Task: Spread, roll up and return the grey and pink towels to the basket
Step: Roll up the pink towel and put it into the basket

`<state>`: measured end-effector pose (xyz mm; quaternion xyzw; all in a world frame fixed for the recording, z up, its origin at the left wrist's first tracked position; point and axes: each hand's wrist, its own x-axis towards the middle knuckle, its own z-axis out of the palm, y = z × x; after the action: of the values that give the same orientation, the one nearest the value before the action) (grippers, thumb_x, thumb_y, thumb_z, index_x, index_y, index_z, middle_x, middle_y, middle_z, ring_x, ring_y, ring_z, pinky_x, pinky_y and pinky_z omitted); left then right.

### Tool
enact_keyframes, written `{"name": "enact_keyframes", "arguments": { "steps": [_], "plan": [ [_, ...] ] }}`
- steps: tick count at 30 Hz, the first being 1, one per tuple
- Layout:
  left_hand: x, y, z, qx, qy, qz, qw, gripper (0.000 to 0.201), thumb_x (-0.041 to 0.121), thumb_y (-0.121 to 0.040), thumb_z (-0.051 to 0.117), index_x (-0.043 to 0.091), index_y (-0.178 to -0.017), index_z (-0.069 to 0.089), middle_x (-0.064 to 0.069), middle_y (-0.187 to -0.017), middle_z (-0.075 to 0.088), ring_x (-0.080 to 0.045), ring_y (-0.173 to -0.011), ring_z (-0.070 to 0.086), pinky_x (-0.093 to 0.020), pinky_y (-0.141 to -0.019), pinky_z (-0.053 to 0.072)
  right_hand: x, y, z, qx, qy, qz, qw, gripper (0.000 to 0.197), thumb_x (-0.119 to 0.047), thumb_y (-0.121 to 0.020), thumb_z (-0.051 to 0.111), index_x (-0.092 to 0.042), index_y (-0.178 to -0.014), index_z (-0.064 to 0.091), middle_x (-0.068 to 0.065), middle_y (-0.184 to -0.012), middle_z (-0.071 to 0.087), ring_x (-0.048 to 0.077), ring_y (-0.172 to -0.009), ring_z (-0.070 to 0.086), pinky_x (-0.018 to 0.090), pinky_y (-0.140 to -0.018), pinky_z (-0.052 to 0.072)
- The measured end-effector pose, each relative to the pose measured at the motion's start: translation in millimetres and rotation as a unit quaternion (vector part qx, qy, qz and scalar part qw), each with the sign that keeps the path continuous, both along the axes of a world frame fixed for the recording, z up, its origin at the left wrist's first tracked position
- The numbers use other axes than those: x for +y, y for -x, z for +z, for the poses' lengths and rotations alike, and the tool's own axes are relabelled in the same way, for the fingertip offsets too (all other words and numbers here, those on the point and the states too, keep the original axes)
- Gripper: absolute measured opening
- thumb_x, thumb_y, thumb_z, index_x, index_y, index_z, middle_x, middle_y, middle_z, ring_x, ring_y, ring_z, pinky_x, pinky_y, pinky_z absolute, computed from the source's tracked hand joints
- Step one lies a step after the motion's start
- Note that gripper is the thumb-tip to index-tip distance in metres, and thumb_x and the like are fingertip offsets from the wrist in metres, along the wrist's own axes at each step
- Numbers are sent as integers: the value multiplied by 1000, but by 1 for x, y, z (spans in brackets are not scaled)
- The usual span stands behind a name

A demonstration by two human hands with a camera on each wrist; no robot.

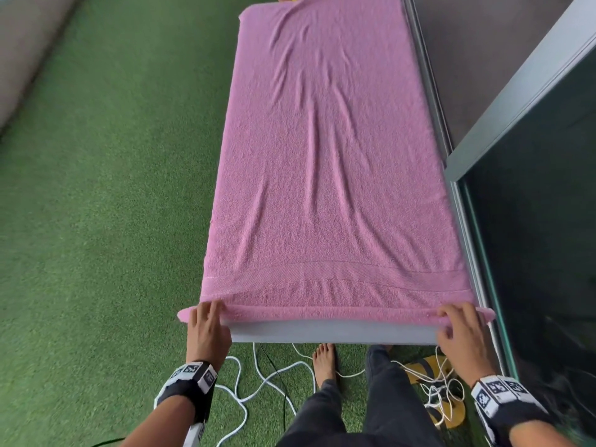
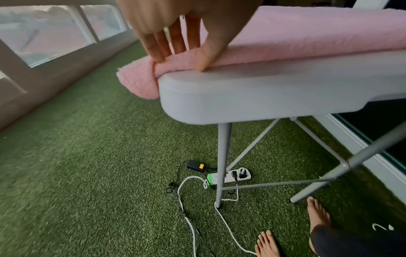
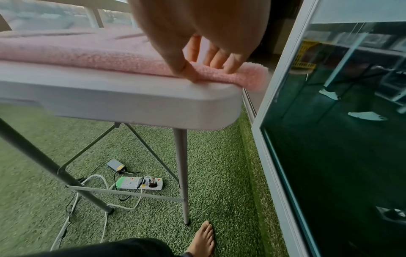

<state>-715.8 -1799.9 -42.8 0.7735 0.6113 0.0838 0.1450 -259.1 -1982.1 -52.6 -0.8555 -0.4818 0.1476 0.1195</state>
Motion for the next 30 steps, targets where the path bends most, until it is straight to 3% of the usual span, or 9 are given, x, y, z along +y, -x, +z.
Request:
{"name": "enact_keyframes", "arguments": {
  "steps": [4,8,12,16,18,21,23,26,30],
  "plan": [
    [6,1,-2,-21,-39,25,999,32,-14,-72,67,2,-100,67,-15,-100,64,-32,-92,53,-47,-84,48,3,-5,5,6,-29,-32,999,31,10,-74,71,-9,-98,72,9,-108,64,32,-98,54,50,-78,52],
    [15,-5,9,-65,-73,31,995,29,-21,-71,67,1,-88,75,-16,-88,73,-33,-82,69,-47,-73,57,11,-9,3,-3,-66,-39,997,27,15,-75,68,-3,-94,75,15,-97,72,36,-90,61,44,-81,49],
    [13,1,17,33,-26,-4,999,26,24,-81,45,15,-70,67,-2,-69,66,-26,-67,61,-40,-74,43,10,-15,8,-81,-37,-10,996,22,0,-78,56,-13,-69,71,5,-73,70,28,-74,57,38,-78,31],
    [15,3,18,115,18,-25,993,33,33,-83,29,20,-62,50,4,-62,60,-22,-65,56,-38,-76,29,8,-19,20,-96,25,23,995,37,-16,-87,40,-24,-51,44,-12,-51,46,19,-66,44,36,-76,24],
    [21,0,14,124,23,-27,992,29,34,-84,28,22,-72,51,5,-69,59,-21,-70,57,-37,-77,24,9,-20,19,-96,19,13,995,30,-20,-90,39,-24,-63,50,-8,-61,51,21,-70,47,38,-79,27],
    [28,0,9,102,13,37,994,24,32,-87,52,19,-107,50,-3,-96,51,-22,-89,48,-40,-84,27,13,-20,20,-110,3,-40,993,7,-12,-83,61,-17,-89,60,7,-90,55,26,-88,47,41,-83,27],
    [26,-8,10,63,-11,51,997,23,16,-82,58,16,-101,46,-5,-92,46,-23,-84,42,-43,-81,35,13,-17,19,-75,-26,-45,996,9,-5,-81,63,-12,-84,59,7,-90,51,28,-86,46,39,-75,32],
    [17,-18,6,-38,-17,-14,999,33,-2,-60,41,14,-89,38,-5,-82,41,-21,-74,34,-42,-63,44,8,-12,4,4,-12,5,1000,27,5,-75,67,-16,-86,54,-2,-94,47,23,-81,53,43,-62,49],
    [11,-18,-1,-2,-5,-25,1000,44,-2,-57,52,5,-100,49,-12,-94,48,-23,-84,35,-42,-76,42,6,-13,2,-16,38,40,998,38,-2,-69,70,-20,-98,54,0,-101,50,22,-91,54,48,-74,53]
  ]
}}
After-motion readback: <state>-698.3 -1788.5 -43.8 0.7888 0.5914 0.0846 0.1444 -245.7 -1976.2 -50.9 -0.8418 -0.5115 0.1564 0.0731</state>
